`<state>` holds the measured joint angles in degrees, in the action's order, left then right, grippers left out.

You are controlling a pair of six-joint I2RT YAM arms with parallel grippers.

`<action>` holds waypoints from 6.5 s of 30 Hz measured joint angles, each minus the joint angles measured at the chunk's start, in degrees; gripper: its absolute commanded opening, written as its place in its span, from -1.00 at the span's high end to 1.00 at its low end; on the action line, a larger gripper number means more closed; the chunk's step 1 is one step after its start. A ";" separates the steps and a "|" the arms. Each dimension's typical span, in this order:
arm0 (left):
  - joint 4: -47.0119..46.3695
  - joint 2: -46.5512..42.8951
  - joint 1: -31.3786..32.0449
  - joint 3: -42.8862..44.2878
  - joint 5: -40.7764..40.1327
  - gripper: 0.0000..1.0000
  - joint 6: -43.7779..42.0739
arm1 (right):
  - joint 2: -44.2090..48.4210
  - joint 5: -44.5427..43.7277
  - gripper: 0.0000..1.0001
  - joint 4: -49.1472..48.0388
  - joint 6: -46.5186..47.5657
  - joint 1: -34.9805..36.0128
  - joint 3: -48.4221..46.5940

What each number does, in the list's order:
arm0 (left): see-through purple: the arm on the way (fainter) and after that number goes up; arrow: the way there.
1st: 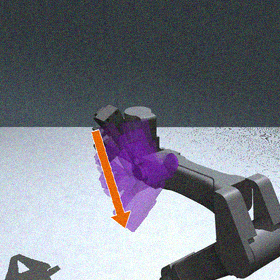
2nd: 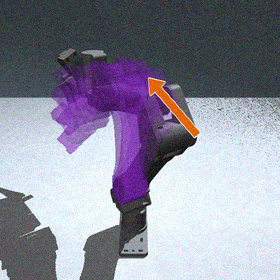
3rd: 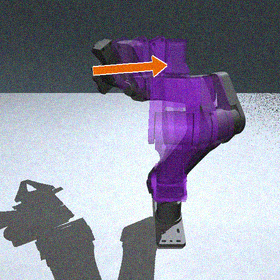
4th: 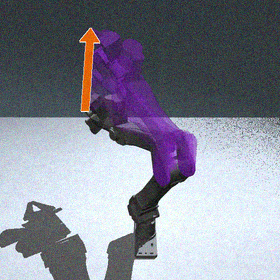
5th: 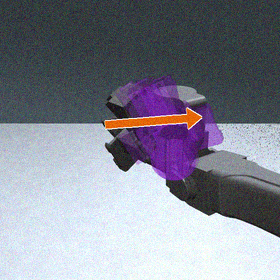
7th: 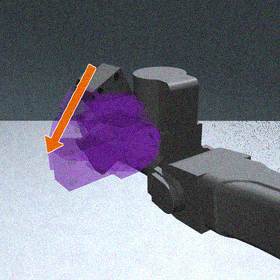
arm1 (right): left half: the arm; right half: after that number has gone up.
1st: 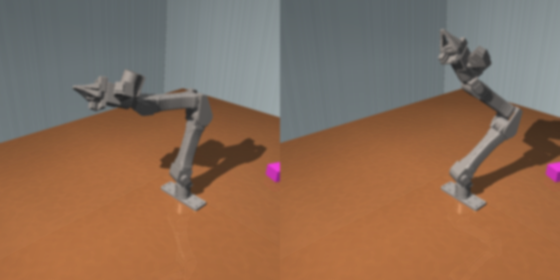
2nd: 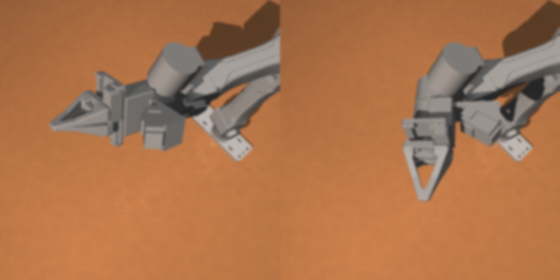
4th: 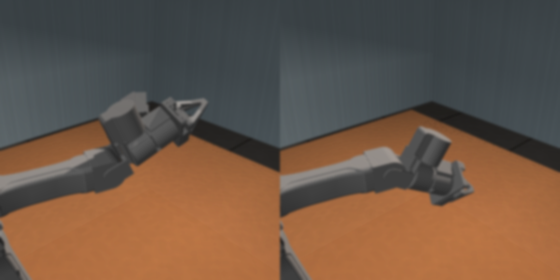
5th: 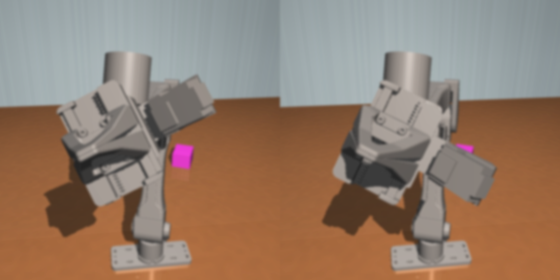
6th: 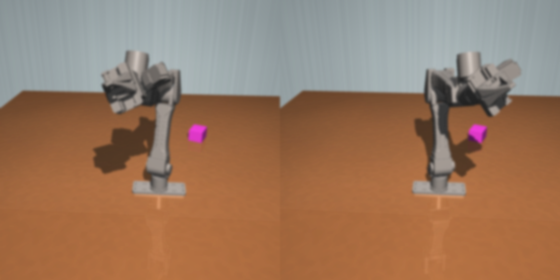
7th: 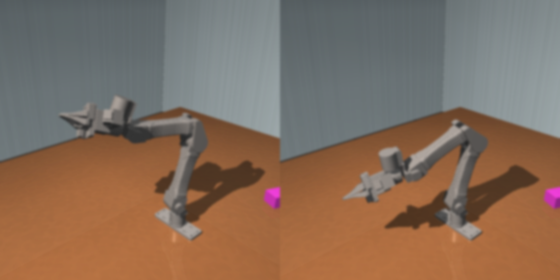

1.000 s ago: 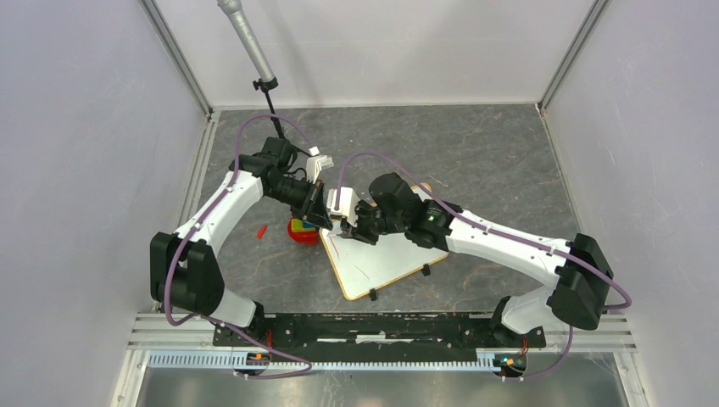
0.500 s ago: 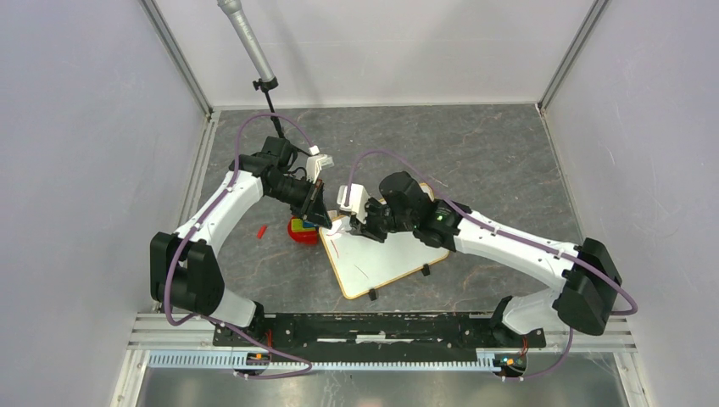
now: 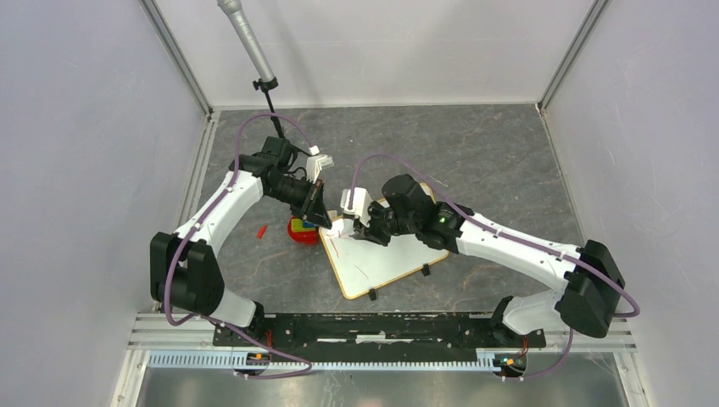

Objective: Write a sentence on the whiteboard

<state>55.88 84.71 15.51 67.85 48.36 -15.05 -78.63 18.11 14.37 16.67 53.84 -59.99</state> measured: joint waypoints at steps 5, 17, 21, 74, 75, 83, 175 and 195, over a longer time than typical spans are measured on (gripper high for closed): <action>0.13 0.00 0.00 0.00 0.13 0.95 0.00 | -0.07 0.26 1.00 1.01 -0.02 1.90 0.94; 0.15 0.00 0.00 0.00 0.11 0.95 0.00 | -1.07 0.48 1.00 1.16 -0.07 2.73 0.96; 0.13 0.00 0.00 0.00 0.04 0.95 0.00 | -1.84 1.07 1.00 1.18 -0.11 2.80 0.44; 0.13 0.00 0.02 0.00 0.11 0.95 0.02 | 1.38 -1.68 1.00 4.20 0.81 4.15 0.74; 0.15 0.00 0.02 0.00 0.13 0.95 0.02 | 1.70 -1.95 1.00 4.17 0.98 3.98 0.74; 0.13 0.00 0.02 0.00 0.13 0.95 0.02 | 1.66 -3.37 1.00 4.17 1.18 2.71 0.72; -0.07 -0.33 0.02 -0.02 -0.35 0.95 0.00 | 3.52 -2.45 1.00 5.81 1.18 -0.70 2.45; -0.15 -0.33 0.02 -0.02 -0.28 0.95 0.00 | 4.44 -2.27 1.00 7.23 2.84 -0.66 3.76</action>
<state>55.72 84.38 15.53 67.83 48.07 -15.05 -74.19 15.84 21.61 19.51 53.19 -56.23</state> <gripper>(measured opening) 0.175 0.152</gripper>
